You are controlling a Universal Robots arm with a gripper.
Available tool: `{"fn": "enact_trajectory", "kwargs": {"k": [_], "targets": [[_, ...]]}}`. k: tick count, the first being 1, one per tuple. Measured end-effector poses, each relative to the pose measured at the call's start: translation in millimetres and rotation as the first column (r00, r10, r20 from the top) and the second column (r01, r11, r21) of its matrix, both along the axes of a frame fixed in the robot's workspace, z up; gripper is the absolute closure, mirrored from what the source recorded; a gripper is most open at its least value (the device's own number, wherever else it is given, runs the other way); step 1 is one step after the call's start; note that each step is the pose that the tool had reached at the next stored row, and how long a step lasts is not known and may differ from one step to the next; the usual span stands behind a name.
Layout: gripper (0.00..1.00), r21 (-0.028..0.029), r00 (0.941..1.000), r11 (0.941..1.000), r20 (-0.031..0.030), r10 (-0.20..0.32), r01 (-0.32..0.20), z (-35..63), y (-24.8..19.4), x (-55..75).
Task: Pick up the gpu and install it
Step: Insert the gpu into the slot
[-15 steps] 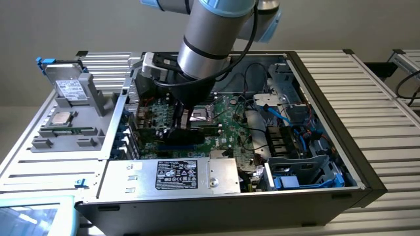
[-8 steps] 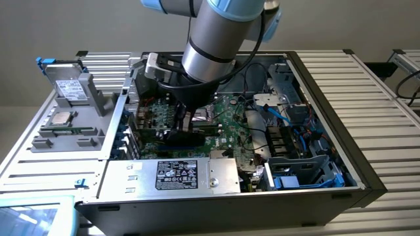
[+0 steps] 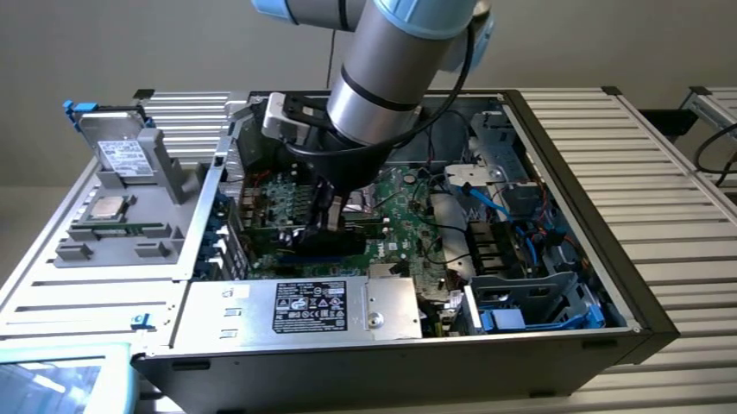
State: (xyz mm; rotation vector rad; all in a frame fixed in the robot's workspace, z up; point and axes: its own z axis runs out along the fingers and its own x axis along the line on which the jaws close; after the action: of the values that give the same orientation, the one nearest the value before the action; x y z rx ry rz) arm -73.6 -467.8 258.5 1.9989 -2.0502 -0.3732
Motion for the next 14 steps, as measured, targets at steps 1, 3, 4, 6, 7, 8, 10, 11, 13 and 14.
{"fn": "enact_trajectory", "kwargs": {"k": [1,3,4,6,7,8,10,11,13,14], "targets": [[0.72,-0.0002,1.0000,1.0000,-0.0014,0.000,0.000,0.1,0.0,0.2],[0.72,-0.0001,1.0000,1.0000,-0.0055,-0.001,0.001,0.0,0.0,0.3],[0.72,0.0002,0.9999,1.0000,-0.0101,-0.002,0.002,-0.2,0.0,0.3],[0.72,0.0000,0.9998,1.0000,-0.0200,-0.005,0.005,-0.2,0.0,0.4],[0.72,0.0000,0.9997,1.0000,-0.0255,-0.007,0.007,-0.3,0.0,0.4],[0.72,0.0000,0.9995,1.0000,-0.0317,-0.008,0.008,-0.3,0.0,0.5],[0.72,-0.0003,0.9993,1.0000,-0.0362,-0.008,0.008,-0.2,0.0,0.9],[0.72,-0.0004,0.9993,1.0000,-0.0362,-0.008,0.008,-0.2,0.0,0.9],[0.72,-0.0001,0.9992,1.0000,-0.0380,-0.008,0.008,-0.3,0.0,2.4],[0.72,-0.0001,0.9992,1.0000,-0.0398,-0.008,0.008,-0.3,-0.1,3.6]]}}
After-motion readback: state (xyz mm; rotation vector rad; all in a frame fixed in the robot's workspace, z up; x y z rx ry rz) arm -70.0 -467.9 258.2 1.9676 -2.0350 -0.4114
